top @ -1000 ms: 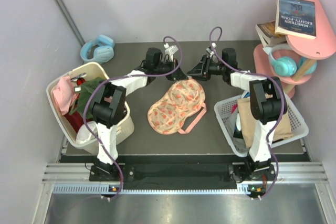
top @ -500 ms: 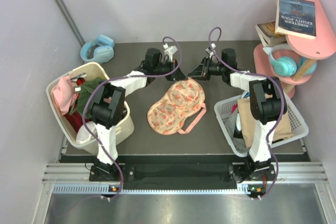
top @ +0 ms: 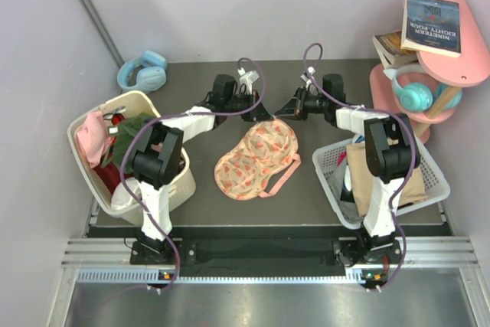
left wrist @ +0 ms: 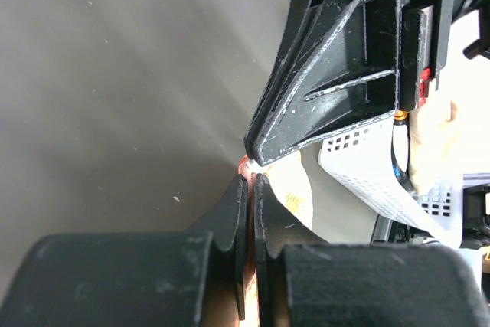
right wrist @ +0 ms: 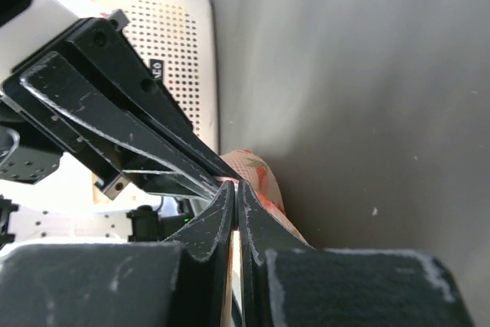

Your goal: Unzip the laundry bag and remove the bra

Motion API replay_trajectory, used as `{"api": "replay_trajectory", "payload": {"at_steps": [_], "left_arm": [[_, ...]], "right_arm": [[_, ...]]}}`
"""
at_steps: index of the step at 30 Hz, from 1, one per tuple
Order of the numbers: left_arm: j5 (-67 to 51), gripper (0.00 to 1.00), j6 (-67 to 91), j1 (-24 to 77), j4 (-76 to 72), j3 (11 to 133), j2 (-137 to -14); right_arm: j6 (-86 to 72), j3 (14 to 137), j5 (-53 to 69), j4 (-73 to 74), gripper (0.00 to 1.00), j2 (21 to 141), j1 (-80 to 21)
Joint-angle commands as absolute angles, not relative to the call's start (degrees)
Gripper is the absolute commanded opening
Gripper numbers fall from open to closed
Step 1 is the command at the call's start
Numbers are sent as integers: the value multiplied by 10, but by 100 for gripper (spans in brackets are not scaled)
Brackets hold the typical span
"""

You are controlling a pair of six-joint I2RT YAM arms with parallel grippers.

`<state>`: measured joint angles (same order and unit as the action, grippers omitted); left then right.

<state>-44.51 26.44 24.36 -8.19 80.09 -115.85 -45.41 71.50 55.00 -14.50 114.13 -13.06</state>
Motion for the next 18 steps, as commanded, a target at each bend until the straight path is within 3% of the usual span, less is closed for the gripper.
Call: {"api": "replay_trajectory", "payload": {"at_steps": [1, 18], "left_arm": [[-433, 0, 261, 239, -120, 796, -1106], [-373, 0, 265, 205, -108, 798, -1093]], "right_arm": [[-394, 720, 508, -91, 0, 1095, -131], [-347, 718, 459, -11, 0, 1088, -117]]}}
